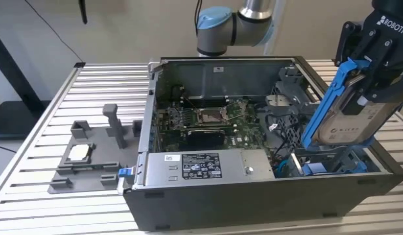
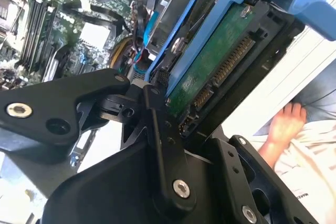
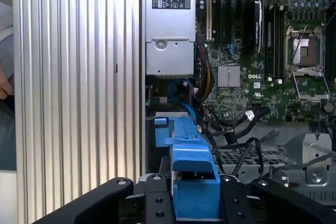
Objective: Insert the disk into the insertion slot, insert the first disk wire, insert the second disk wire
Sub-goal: 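Insert the disk into the insertion slot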
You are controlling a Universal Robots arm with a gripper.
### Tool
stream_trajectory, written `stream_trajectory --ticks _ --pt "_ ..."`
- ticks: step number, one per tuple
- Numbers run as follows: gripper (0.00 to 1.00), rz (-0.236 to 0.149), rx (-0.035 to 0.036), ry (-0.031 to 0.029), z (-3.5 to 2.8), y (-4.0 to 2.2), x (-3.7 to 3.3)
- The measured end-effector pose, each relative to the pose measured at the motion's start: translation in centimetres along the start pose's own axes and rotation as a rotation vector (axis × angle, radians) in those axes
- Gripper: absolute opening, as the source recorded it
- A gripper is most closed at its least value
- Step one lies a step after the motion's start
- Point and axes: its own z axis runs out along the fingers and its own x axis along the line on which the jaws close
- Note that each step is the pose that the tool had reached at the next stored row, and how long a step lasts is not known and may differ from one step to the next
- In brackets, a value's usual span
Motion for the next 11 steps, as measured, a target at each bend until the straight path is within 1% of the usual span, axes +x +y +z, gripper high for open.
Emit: stream_trajectory --ticks 5,11 --pt "0.33 0.0 -0.0001 -0.003 0.78 -0.3 -0.01" --pt "0.33 -0.001 -0.0002 -0.0094 1.62 -0.47 -0.01"
